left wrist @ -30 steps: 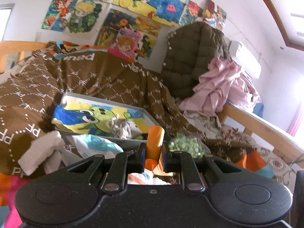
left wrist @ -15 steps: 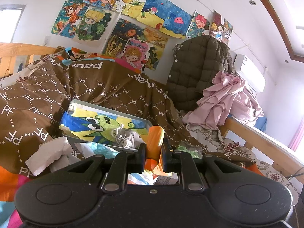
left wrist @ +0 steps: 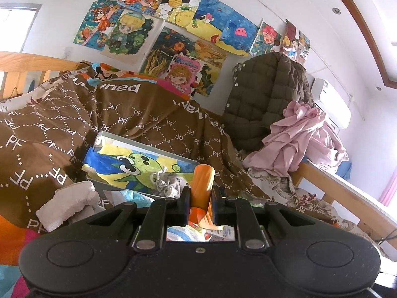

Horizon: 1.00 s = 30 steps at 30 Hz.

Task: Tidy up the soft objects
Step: 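Lift the white cloth with the right gripper toward the tray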

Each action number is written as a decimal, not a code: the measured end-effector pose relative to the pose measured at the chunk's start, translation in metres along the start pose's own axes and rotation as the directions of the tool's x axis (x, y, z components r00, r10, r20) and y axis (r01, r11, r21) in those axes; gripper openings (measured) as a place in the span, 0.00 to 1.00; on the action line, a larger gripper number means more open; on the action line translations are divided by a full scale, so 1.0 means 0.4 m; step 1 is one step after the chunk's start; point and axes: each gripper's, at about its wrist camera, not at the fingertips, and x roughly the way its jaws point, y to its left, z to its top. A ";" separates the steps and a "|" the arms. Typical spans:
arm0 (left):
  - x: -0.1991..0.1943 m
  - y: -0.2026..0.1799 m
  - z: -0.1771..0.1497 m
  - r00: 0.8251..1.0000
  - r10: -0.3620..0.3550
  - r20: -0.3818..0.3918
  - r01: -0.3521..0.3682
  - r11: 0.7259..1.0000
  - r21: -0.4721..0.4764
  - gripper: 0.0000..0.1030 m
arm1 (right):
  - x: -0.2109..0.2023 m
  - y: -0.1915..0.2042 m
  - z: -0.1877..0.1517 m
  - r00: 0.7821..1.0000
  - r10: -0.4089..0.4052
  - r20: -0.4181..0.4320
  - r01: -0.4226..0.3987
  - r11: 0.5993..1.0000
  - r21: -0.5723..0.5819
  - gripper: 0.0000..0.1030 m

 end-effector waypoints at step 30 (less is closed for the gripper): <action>0.328 0.104 0.191 0.979 0.184 0.088 -0.170 0.974 -0.147 0.17 | 0.520 -0.125 0.202 0.993 0.104 0.059 -0.106 0.994 0.029 0.16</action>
